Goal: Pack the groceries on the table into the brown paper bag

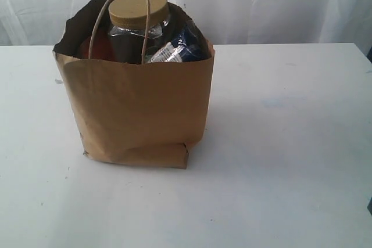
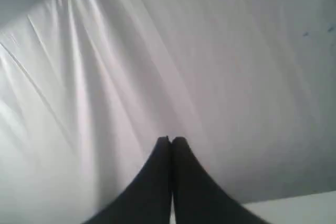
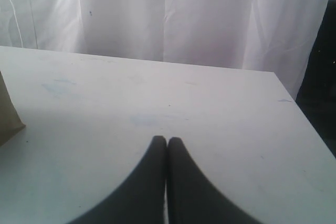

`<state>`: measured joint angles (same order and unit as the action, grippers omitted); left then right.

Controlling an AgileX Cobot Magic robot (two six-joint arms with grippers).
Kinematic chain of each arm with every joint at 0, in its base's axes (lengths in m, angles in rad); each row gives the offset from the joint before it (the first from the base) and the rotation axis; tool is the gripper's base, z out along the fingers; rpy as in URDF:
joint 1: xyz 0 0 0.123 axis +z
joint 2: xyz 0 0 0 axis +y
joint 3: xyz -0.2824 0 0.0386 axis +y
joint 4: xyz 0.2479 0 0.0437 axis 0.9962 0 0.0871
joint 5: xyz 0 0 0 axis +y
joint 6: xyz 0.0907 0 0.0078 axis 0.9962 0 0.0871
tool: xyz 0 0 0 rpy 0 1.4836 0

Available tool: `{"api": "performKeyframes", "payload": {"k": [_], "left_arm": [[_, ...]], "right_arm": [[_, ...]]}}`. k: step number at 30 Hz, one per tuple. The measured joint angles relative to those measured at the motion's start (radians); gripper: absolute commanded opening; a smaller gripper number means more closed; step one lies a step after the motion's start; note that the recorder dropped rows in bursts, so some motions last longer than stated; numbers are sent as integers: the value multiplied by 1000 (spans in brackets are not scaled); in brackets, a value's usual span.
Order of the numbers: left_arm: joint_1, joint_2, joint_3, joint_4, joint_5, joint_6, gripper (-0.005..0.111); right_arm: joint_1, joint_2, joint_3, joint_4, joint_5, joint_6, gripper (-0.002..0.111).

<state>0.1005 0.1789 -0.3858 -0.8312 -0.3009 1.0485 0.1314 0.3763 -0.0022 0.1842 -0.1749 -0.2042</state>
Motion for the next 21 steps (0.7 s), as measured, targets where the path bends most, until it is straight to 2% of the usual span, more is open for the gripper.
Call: {"api": "performKeyframes", "payload": {"k": [2,5,10,14,17,19,21], "left_arm": [[31,-22,28,-225,89,12,0],[82,-42,79,-356,157,32,0],[132,-52,112,-291,166,114,0],[132,-53,112,-218,145,128,0],[134,-53,99,-201,184,132,0],[134,-53,95,-178,233,88,0],[134,-53,97,-55,285,-79,0]], "right_arm": [[0,0,0,0,0,0,0],[0,0,0,0,0,0,0],[0,0,0,0,0,0,0],[0,0,0,0,0,0,0],[0,0,0,0,0,0,0],[0,0,0,0,0,0,0],[0,0,0,0,0,0,0]]}}
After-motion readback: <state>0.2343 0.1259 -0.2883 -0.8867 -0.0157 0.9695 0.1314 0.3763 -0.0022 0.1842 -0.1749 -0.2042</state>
